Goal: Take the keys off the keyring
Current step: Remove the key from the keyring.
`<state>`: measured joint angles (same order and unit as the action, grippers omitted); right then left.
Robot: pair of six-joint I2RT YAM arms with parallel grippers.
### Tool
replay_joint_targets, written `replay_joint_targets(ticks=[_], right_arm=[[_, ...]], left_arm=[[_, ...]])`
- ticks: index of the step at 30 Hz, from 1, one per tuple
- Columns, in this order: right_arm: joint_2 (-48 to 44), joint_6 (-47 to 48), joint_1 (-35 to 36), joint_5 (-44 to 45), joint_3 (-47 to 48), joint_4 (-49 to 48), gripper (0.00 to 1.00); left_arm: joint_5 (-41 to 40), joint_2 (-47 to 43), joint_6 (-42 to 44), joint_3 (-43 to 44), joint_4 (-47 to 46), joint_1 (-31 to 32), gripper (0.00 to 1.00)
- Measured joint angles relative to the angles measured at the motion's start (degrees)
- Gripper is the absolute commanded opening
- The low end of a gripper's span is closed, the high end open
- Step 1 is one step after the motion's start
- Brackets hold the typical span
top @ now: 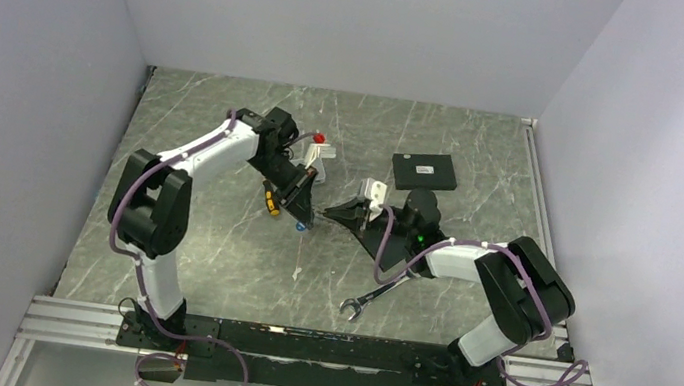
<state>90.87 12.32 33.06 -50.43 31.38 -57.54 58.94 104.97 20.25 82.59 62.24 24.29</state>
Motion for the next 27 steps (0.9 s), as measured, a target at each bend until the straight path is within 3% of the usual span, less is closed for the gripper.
replay_joint_targets(ticks=[27], right_arm=[[1.1, -22.4, -1.0, -0.9, 0.0, -5.9, 0.0]], left_arm=[[-1.7, -1.4, -5.1, -0.7, -2.6, -0.6, 0.0]])
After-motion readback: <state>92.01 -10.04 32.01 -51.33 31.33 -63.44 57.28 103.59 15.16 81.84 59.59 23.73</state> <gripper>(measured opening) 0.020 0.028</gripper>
